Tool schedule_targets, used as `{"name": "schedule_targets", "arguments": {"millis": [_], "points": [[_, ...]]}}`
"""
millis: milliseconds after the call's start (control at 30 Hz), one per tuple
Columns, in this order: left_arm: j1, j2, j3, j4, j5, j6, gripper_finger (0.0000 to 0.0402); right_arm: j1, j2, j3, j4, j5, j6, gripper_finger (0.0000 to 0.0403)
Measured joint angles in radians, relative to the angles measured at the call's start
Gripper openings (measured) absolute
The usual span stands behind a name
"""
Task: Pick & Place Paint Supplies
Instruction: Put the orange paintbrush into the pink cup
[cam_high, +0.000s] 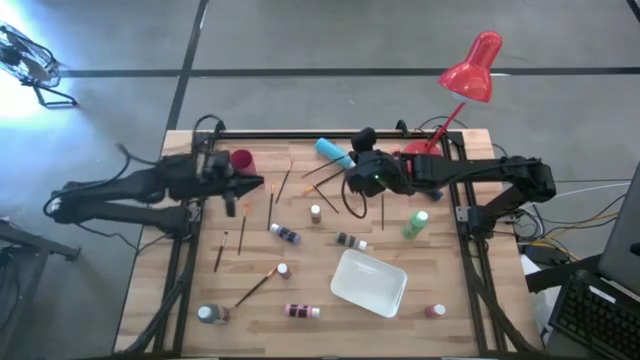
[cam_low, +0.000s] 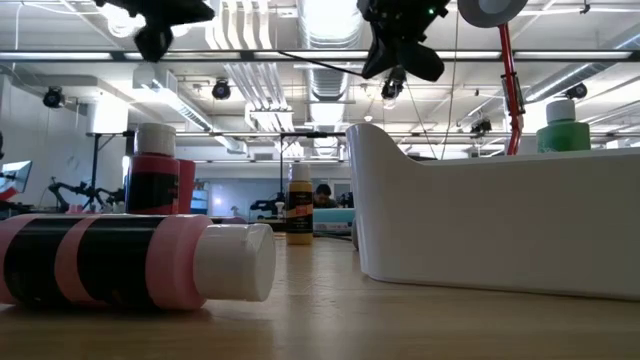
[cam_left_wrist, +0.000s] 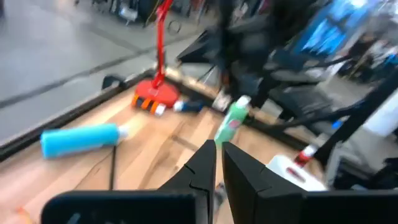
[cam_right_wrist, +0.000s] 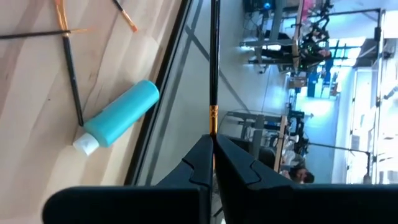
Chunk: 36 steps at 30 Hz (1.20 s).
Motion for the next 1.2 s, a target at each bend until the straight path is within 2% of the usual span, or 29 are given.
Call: {"name": "schedule_targets", "arguments": {"millis": [100,367,567,833,1033,1200], "points": [[0.105,0.057,0.009,-0.004,0.127,-0.003,0.0032,0.012,0.0,-0.001,0.0,0.0,0.002,0.0008],[0.421,0.233,0.038,0.07,0.554,-0.014,0.0033,0.02,-0.001,-0.002,-0.008,0.0,0.024,0.0008],[0.536,0.375,0.082,0.169,0.81,-0.045,0.006,0.02,-0.001,-0.004,-0.009,0.035,-0.002,0.0008],[0.541,0.541,0.199,0.187,0.912,-0.063,0.0124,0.02,-0.001,-0.006,-0.008,0.057,-0.019,0.0008],[0.54,0.642,0.286,0.189,1.002,-0.085,0.0129,0.019,-0.001,-0.006,-0.008,0.057,-0.023,0.0008],[0.54,0.71,0.347,0.188,1.037,-0.11,0.0129,0.021,-0.001,-0.006,-0.007,0.059,-0.028,0.0008]]}}
